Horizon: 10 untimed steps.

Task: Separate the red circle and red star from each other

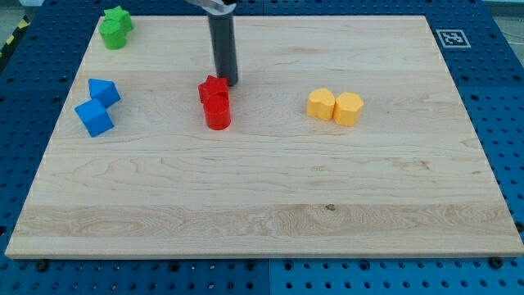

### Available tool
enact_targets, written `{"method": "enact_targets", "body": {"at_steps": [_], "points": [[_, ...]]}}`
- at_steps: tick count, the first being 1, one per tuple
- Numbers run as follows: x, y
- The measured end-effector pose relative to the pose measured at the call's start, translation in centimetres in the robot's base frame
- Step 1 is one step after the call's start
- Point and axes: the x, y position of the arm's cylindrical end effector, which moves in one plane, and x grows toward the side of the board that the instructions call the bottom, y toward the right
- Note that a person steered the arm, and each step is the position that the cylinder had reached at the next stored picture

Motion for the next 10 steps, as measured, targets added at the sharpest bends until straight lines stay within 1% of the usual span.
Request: {"method": "enact_targets", "body": {"at_steps": [1, 2, 3, 5, 7, 8, 9, 10], "points": [[0.8, 2.3], [3.4, 3.8], [5.1, 2.6], [5.0, -0.5], [6.4, -1.2], [6.0, -2.3], [4.3, -3.6], [5.7, -4.0]]}}
